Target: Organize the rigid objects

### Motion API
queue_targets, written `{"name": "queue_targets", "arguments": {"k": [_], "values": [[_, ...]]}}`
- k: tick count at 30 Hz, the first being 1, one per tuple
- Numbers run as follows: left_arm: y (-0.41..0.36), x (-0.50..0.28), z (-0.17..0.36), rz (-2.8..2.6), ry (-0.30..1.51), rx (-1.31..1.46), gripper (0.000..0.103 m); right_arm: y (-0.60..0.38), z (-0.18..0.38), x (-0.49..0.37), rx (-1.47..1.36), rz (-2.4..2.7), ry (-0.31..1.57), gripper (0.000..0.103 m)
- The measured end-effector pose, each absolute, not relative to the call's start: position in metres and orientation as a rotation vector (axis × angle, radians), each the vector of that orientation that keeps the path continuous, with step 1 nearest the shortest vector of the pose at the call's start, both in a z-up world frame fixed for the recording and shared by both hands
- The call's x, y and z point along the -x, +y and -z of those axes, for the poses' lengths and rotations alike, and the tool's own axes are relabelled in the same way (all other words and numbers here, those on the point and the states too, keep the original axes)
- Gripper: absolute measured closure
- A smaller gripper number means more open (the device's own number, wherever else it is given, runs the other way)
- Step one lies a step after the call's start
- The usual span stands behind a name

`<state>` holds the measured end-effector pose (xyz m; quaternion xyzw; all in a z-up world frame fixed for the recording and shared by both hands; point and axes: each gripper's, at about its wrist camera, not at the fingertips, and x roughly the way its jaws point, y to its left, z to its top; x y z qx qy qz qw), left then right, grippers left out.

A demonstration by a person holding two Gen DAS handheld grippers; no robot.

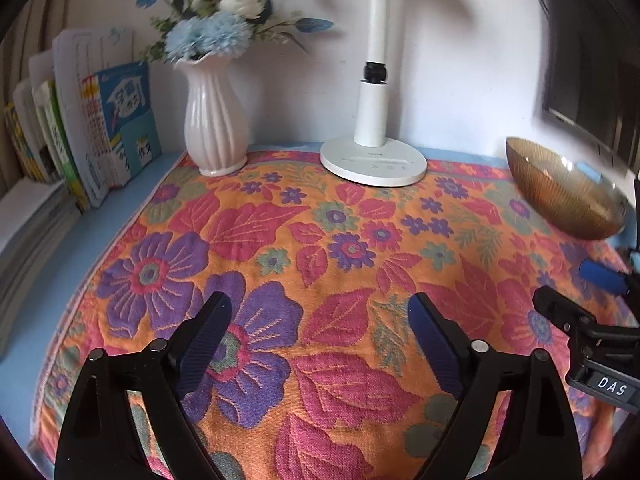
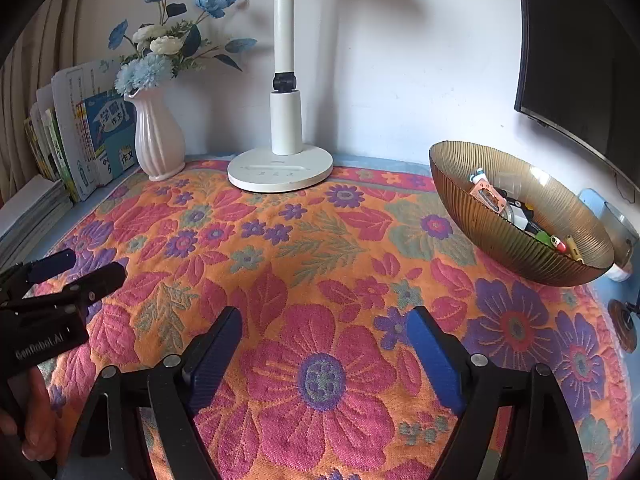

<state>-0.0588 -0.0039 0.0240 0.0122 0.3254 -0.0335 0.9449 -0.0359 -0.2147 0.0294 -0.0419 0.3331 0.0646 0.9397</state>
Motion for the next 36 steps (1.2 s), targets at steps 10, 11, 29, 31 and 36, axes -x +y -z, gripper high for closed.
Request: {"name": "queue_targets", "arguments": {"k": [10,11,29,31,36], "values": [[-0.0077,0.0587,-0.0227,0.061,0.669,-0.052,0.006,-0.2167,-0.0271,0.0339,0.059,-0.119,0.7,0.013],[-0.0086,0.0593,-0.023,0.061,0.666,-0.056,0.005,-0.2165,-0.0269,0.0336,0.059,-0.118,0.702,0.013],[-0.0134,0.0592,-0.0219,0.063,0.672,-0.087,0.004,-0.2202,-0.0239,0.0291,0.064,-0.117,0.722,0.009],[-0.0132,0.0591,-0.0218,0.063,0.672,-0.088,0.004,-0.2208,-0.0236,0.0285,0.064,-0.119,0.724,0.009],[-0.0127,0.0587,-0.0215,0.061,0.675,-0.086,0.003,-0.2213,-0.0233,0.0281,0.065,-0.121,0.725,0.009]]}}
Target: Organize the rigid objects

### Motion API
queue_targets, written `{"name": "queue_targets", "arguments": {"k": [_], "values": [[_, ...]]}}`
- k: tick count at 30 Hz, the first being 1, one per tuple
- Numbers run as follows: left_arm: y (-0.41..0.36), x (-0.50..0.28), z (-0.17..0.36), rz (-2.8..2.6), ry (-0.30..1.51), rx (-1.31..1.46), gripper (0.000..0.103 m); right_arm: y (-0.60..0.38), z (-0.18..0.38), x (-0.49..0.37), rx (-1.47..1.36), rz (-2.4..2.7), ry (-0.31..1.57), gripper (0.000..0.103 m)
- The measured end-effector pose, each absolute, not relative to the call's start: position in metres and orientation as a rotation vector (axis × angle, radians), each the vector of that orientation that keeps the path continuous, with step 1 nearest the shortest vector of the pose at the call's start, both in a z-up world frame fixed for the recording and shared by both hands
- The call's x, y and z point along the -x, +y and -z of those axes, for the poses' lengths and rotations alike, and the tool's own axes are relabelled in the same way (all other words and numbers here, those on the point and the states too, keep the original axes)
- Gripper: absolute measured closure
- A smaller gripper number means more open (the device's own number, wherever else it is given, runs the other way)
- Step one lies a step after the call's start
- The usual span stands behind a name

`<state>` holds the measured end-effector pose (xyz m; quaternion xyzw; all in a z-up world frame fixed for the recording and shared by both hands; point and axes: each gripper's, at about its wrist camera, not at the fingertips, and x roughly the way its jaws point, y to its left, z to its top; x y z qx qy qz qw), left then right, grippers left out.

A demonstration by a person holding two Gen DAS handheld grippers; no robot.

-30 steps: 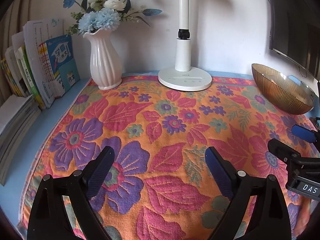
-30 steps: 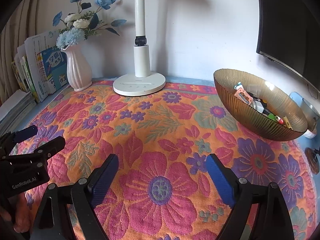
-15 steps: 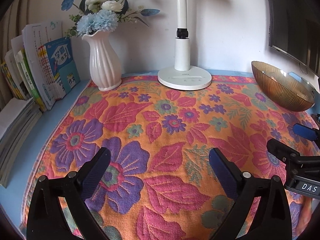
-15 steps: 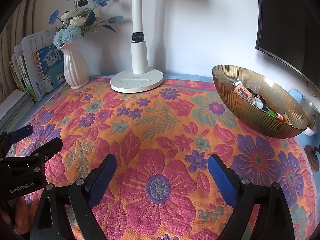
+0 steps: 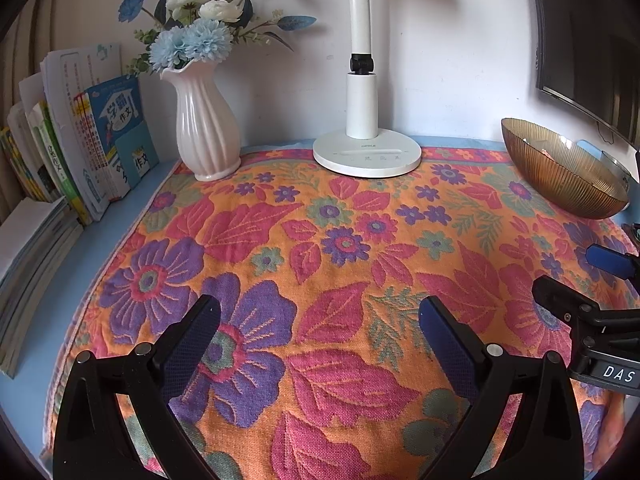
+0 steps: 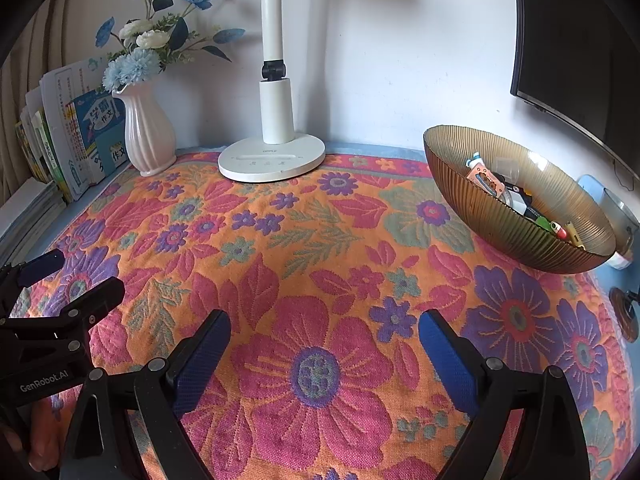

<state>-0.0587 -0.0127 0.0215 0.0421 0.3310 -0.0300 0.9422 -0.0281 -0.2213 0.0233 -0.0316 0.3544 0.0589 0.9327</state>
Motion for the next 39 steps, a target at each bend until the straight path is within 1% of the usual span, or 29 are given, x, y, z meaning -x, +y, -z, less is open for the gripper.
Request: {"name": "queue_targets", "arguments": {"k": [35,39], "values": [[-0.0112,0.052,-0.0152,0.053,0.736,-0.088,0.002,-0.2184,-0.02,0.0281,0.062,-0.11,0.74,0.008],[-0.0129,0.0556,-0.018,0.047,0.701,-0.103,0.002,-0.218,-0.0198,0.0285,0.062,-0.108,0.741,0.008]]}}
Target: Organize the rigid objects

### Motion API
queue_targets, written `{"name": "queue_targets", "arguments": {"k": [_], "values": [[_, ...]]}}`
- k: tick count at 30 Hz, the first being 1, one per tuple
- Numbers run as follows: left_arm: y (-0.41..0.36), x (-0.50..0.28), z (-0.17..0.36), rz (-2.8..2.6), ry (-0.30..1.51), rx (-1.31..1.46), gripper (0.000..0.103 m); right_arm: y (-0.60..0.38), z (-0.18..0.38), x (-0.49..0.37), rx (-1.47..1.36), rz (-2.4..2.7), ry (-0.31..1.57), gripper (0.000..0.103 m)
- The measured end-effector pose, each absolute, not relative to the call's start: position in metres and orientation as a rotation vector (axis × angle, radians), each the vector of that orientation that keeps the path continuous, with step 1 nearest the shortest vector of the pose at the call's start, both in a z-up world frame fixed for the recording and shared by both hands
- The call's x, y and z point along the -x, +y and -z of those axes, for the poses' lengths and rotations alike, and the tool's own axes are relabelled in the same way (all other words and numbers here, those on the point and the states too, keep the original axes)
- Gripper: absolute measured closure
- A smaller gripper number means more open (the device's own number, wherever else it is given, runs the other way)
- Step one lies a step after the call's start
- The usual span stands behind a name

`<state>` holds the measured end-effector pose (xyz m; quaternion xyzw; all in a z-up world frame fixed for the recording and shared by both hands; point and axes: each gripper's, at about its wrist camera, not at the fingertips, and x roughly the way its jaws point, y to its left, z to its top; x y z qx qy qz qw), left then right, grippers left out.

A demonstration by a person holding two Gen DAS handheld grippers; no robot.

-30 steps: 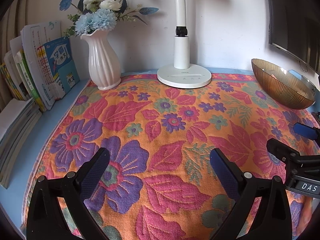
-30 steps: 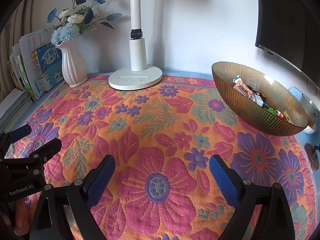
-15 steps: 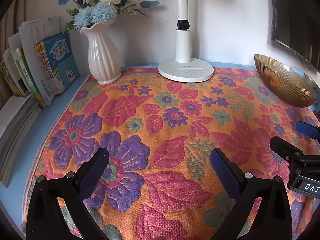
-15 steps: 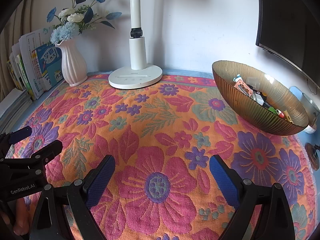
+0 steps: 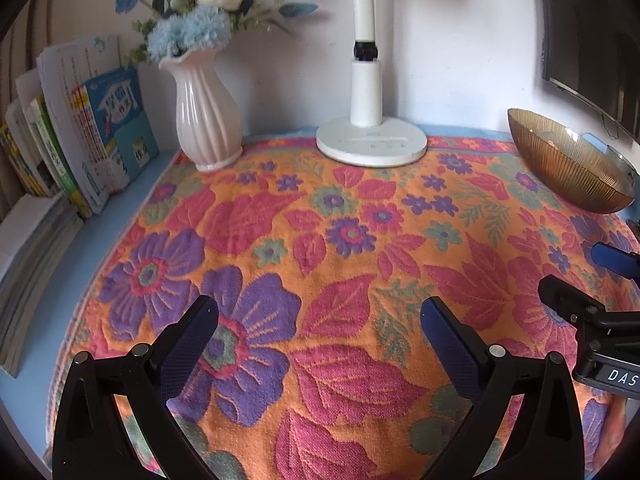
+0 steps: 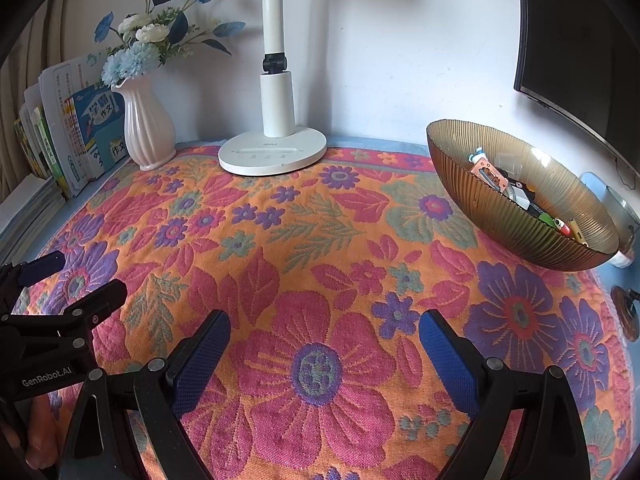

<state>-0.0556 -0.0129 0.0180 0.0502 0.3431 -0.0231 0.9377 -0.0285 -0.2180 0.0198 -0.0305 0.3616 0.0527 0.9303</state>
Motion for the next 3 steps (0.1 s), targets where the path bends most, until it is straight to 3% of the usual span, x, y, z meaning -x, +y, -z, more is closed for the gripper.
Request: {"name": "queue_targets", "arguments": {"k": [3], "values": [[-0.0162,0.0587,-0.0197,0.049,0.68,-0.118,0.002,-0.2177,-0.0198,0.0282,0.062,-0.107,0.742,0.008]]}}
